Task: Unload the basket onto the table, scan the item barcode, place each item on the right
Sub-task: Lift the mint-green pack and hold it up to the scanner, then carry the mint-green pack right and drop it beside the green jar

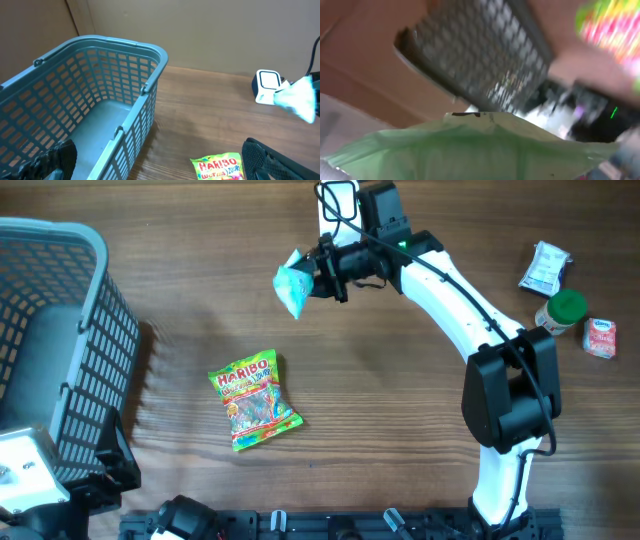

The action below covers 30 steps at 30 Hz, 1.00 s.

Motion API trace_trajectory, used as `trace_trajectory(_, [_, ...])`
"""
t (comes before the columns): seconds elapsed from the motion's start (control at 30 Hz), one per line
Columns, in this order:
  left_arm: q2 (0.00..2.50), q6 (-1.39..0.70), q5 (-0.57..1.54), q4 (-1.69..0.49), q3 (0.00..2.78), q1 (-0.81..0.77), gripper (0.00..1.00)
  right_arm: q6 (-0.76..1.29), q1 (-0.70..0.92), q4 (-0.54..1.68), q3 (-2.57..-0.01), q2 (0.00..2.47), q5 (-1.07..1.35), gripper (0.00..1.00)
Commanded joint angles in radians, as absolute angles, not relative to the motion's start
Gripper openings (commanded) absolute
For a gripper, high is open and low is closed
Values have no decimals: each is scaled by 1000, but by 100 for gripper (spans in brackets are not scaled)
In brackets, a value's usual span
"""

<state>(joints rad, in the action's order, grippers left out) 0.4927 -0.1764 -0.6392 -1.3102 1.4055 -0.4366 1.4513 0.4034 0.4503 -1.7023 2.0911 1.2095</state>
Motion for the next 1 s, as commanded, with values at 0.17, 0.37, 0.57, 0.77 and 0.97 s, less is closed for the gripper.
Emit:
trace_trajectory(0.17, [493, -164, -645, -1307, 1408, -434, 100, 1258, 405, 598, -1702, 2057, 207, 4])
trace_trajectory(0.37, [493, -164, -645, -1307, 1408, -434, 100, 1137, 404, 394, -1702, 2060, -128, 5])
trace_trajectory(0.57, [493, -164, -645, -1307, 1408, -434, 100, 1221, 392, 92, -1713, 2148, -186, 7])
trace_trajectory(0.77, [493, -164, -645, -1307, 1408, -434, 100, 1458, 363, 8, -1885, 2348, -128, 7])
trace_trajectory(0.97, [493, -164, -645, -1307, 1408, -434, 100, 1618, 348, 85, -2126, 2511, -87, 5])
